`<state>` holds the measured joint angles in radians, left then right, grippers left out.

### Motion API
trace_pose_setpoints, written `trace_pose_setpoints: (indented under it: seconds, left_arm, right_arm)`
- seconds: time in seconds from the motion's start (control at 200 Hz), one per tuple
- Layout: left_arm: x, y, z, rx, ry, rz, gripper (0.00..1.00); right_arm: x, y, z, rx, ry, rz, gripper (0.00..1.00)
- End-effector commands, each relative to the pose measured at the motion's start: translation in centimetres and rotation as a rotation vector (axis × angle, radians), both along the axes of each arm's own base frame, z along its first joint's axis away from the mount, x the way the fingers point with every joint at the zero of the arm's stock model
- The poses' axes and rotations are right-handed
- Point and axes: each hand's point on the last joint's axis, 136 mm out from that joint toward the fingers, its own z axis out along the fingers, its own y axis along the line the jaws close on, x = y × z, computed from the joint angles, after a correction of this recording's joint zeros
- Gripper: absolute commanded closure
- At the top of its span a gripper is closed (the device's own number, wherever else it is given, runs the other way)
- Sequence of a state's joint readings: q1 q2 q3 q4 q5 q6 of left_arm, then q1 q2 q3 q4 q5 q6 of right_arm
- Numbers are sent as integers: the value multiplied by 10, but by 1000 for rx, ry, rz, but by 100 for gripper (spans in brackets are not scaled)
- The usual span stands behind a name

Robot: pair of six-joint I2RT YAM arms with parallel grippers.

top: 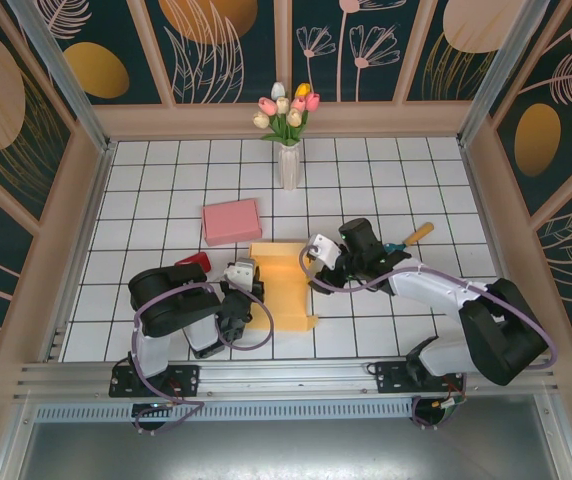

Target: Fold the paper box

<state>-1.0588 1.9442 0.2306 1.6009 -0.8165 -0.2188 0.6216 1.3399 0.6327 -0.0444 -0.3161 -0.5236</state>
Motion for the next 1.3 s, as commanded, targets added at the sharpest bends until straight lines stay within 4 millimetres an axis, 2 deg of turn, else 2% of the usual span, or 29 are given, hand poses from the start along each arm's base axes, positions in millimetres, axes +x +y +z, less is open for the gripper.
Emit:
trace_pose_setpoints:
  seconds: [0.0, 0.145, 0.445, 0.576, 0.721, 0.921, 1.116, 1.291]
  left_arm:
    - [-4, -15, -4, -25, 15, -68, 100]
    - [-4, -14, -5, -23, 17, -71, 100]
    - [-4, -18, -2, -22, 14, -86, 100]
    - [-5, -17, -1, -22, 14, -86, 100]
    - [-4, -13, 0, -18, 11, -71, 100]
    - [-2, -10, -4, -3, 13, -44, 100]
    - [0, -7, -2, -7, 9, -17, 100]
    - [-1, -10, 1, -18, 12, -30, 100]
  right_arm:
    - [29, 3, 16, 46, -95, -111, 32]
    - [38, 4, 12, 54, -106, -153, 33]
    - [36, 15, 4, 57, -133, -130, 39]
    - [40, 14, 4, 52, -158, -151, 41]
    - [34, 15, 2, 49, -142, -127, 42]
    - [13, 9, 19, 52, -176, -74, 37]
    - [-4, -3, 41, -51, -177, -4, 34]
    - [-18, -30, 69, -207, -202, 38, 33]
